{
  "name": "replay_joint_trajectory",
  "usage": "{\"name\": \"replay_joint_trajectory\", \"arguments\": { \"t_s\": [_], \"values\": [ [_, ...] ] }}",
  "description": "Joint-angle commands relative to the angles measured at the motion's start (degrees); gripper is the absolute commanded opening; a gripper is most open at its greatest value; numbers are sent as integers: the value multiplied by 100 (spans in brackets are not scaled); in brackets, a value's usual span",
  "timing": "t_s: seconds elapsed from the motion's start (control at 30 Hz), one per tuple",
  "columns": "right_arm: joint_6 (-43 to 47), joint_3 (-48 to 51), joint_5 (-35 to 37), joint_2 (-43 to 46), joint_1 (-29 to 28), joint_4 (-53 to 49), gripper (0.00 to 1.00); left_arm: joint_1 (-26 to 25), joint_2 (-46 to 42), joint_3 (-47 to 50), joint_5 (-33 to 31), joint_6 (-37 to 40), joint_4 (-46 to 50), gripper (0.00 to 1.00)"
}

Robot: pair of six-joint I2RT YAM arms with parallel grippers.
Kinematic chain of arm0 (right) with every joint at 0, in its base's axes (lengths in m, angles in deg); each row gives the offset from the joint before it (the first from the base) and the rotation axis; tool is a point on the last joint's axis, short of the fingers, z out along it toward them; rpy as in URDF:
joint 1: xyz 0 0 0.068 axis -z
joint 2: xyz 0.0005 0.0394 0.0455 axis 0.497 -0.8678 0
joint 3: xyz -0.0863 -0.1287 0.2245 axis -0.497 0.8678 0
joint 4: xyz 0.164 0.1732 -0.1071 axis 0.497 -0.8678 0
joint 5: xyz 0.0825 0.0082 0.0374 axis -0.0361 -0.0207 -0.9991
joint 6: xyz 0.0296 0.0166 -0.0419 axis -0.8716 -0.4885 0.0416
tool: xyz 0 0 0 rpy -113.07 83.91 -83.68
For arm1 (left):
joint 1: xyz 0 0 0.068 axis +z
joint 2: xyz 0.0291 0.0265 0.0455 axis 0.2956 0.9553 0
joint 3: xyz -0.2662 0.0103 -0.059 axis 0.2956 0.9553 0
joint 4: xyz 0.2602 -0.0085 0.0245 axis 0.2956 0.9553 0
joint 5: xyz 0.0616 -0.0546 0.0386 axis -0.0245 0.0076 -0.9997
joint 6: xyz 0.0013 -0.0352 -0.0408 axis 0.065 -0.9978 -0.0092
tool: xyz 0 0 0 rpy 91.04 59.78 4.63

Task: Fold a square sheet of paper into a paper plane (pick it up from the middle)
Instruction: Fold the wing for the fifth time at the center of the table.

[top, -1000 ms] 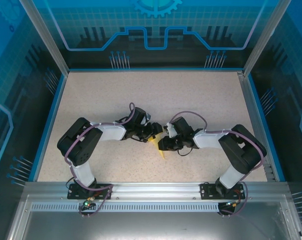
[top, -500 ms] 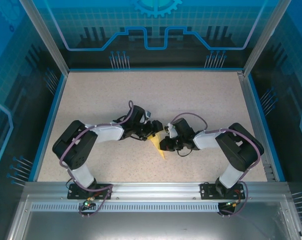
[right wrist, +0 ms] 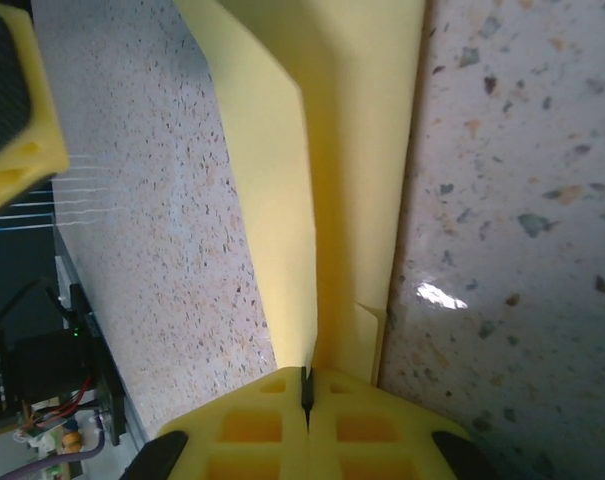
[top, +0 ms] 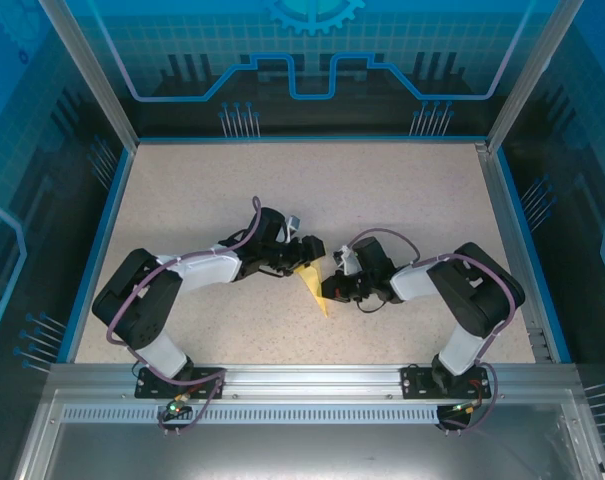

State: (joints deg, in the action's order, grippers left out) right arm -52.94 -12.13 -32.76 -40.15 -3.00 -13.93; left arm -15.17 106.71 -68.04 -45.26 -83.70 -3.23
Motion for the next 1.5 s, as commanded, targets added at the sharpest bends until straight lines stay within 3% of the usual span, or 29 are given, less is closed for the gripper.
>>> {"name": "replay_joint_trajectory", "arguments": {
  "t_s": [0.0,0.83,1.1,1.47],
  "values": [
    [-245,181,-93,-179,89,407,0,46,79,157,-79,-23,-250,72],
    [-532,241,41,-384,230,207,0,37,866,35,359,-2,-871,72],
    [-415,209,102,-131,238,-16,0,35,1275,-144,183,35,-401,70],
    [199,-139,630,972,224,-1592,24,32,1458,-270,167,118,18,69]
  ]
}}
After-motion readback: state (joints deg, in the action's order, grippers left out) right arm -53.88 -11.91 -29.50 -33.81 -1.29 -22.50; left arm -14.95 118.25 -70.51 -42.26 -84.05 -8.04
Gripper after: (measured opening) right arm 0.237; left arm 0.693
